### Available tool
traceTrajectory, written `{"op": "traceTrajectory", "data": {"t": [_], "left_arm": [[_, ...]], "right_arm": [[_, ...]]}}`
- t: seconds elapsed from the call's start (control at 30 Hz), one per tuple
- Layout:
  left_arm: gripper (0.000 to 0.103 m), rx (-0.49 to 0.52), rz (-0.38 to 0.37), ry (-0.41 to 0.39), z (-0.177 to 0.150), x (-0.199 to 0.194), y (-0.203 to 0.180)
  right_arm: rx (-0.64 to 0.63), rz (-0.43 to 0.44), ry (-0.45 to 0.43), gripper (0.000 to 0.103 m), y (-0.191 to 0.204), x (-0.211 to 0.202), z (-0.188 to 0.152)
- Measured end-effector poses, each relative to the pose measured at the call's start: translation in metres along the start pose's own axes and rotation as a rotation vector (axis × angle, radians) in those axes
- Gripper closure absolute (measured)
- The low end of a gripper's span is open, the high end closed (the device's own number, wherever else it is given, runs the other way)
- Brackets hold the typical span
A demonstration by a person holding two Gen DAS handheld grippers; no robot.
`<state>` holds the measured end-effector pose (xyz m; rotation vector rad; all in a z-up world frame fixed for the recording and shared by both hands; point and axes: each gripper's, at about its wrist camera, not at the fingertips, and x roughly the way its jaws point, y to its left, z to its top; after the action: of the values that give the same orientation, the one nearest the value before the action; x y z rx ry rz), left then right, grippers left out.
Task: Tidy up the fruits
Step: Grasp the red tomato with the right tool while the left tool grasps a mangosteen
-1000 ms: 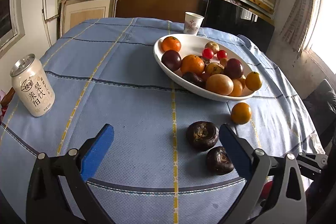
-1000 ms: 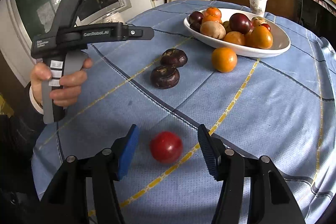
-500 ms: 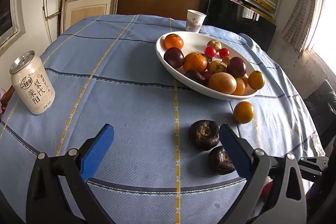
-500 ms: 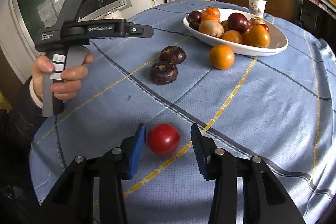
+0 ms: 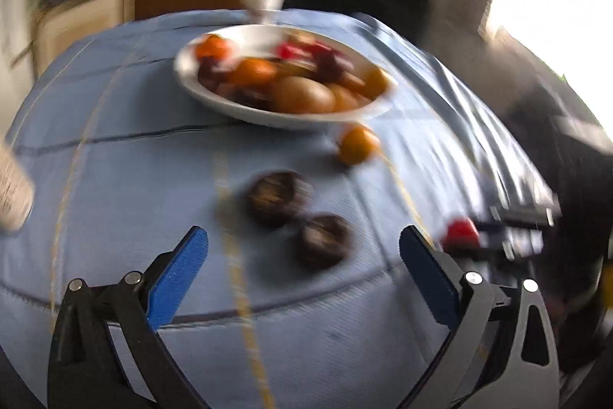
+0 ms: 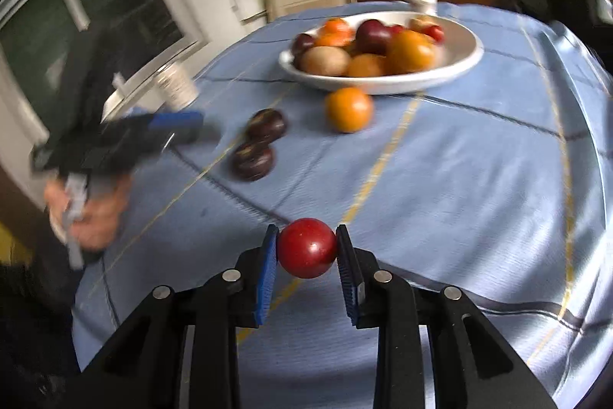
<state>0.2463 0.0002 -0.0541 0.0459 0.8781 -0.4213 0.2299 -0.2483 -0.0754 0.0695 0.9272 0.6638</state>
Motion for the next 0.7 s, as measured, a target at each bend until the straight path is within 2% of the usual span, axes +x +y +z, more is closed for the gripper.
{"op": "traceTrajectory", "data": {"t": [0.07, 0.13, 0.17, 0.2, 0.27, 0.3, 0.33, 0.43, 0.47, 0.6, 0.7], "left_arm": [[0.005, 0.086, 0.039, 0.006, -0.006, 0.004, -0.019], [0.005, 0.122, 0.049, 0.032, -0.010, 0.012, -0.030], [0.010, 0.119, 0.040, 0.044, -0.011, 0.014, -0.031], [0.022, 0.109, 0.031, 0.056, -0.011, 0.017, -0.030], [0.031, 0.064, 0.020, 0.083, -0.010, 0.022, -0.022], [0.039, 0.045, 0.020, 0.087, -0.010, 0.025, -0.018], [0.041, 0.024, 0.019, 0.092, -0.009, 0.026, -0.014], [0.044, -0.022, 0.027, 0.092, -0.008, 0.029, -0.003], [0.047, -0.029, 0.018, 0.094, -0.008, 0.030, -0.002], [0.052, -0.036, -0.019, 0.088, -0.008, 0.030, -0.002], [0.052, -0.044, -0.018, 0.084, -0.007, 0.032, -0.002]], "right_arm": [[0.009, -0.016, 0.004, 0.072, -0.003, 0.001, 0.000], [0.003, -0.026, 0.008, 0.072, -0.003, 0.002, -0.001], [0.000, -0.025, 0.009, 0.072, -0.004, 0.002, 0.000], [-0.002, -0.026, 0.009, 0.072, -0.004, 0.002, 0.000], [-0.005, -0.029, 0.010, 0.072, -0.003, 0.003, 0.000], [-0.004, -0.029, 0.010, 0.071, -0.004, 0.003, 0.000], [-0.004, -0.029, 0.011, 0.071, -0.003, 0.003, 0.000], [-0.010, -0.032, 0.013, 0.071, 0.000, 0.005, 0.001], [-0.014, -0.035, 0.012, 0.071, 0.001, 0.005, 0.001], [-0.025, -0.042, 0.013, 0.071, 0.004, 0.006, 0.000], [-0.025, -0.041, 0.012, 0.071, 0.004, 0.006, 0.000]]}}
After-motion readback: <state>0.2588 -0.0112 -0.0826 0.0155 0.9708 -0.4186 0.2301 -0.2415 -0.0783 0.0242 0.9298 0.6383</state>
